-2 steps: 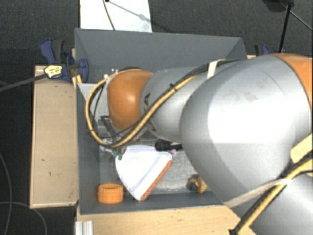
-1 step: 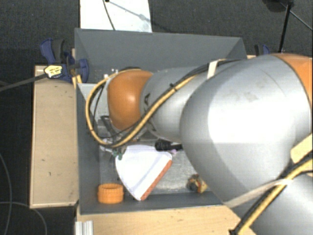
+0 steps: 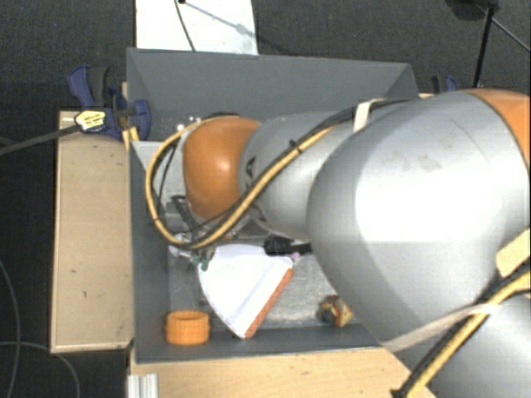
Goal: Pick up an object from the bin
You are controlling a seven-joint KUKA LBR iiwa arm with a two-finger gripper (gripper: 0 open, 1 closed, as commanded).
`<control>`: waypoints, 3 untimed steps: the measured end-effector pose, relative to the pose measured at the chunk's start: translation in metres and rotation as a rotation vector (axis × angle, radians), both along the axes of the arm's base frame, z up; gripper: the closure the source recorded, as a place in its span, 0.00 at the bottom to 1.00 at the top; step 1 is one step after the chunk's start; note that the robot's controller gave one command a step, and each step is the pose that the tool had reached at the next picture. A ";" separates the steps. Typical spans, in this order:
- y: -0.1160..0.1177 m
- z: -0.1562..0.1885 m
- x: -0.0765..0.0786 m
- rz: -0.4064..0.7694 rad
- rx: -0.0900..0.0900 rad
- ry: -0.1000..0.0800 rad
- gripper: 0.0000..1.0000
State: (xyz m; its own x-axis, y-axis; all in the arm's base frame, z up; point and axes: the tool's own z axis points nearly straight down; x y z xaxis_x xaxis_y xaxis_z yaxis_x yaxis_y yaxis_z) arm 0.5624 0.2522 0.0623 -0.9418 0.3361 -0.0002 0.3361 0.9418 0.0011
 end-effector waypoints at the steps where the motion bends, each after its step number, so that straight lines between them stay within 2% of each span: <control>1: -0.001 0.014 -0.002 -0.001 -0.003 0.006 1.00; 3: -0.001 0.059 -0.001 0.000 -0.002 0.004 1.00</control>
Offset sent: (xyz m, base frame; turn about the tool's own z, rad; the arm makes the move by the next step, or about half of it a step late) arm 0.0001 -0.0001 0.0190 0.0000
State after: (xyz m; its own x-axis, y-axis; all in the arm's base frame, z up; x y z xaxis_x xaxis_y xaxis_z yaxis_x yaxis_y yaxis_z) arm 0.5614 0.2514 0.1215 -0.9418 0.3363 0.0026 0.3363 0.9418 -0.0018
